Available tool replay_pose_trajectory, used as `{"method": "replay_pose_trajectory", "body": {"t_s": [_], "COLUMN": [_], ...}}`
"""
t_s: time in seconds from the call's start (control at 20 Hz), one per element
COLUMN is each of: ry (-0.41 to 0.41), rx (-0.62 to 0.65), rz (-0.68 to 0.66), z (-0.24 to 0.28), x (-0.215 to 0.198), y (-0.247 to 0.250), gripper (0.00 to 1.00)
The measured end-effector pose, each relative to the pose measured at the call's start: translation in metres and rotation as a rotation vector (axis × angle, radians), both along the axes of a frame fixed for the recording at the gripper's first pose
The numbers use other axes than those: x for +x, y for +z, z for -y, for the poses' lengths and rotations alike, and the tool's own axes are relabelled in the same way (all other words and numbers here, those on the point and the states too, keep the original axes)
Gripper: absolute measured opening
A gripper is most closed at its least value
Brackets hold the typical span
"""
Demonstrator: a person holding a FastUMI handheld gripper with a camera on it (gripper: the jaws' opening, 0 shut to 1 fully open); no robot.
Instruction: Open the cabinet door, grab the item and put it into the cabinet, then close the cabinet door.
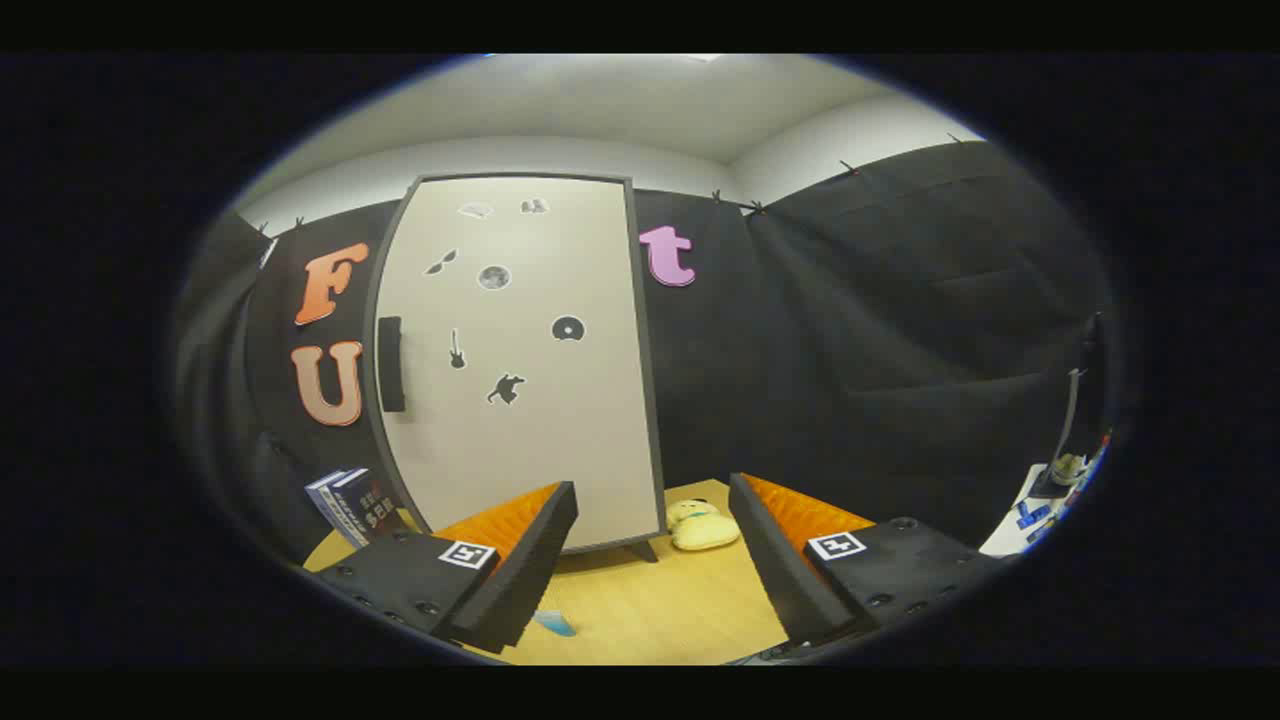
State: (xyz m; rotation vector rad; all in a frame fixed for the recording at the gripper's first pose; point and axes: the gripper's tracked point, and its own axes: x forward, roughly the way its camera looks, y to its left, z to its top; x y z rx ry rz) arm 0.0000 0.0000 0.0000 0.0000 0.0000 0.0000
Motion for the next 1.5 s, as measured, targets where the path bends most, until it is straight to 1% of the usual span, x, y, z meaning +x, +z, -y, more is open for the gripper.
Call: {"method": "replay_pose_trajectory", "body": {"t_s": [0.55, 0.9, 1.2, 1.5], "ry": [0.01, 0.018, 0.081, 0.199], "rx": [-0.025, -0.008, -0.017, -0.024], "rz": [-0.009, -0.016, -0.02, -0.033], "z": [-0.018, -0.032, -0.083, -0.162], "x": [-0.006, -0.002, 0.024, 0.059], "y": [0.004, 0.012, 0.029, 0.05], "gripper": [0.98, 0.98, 0.98, 0.98]}}
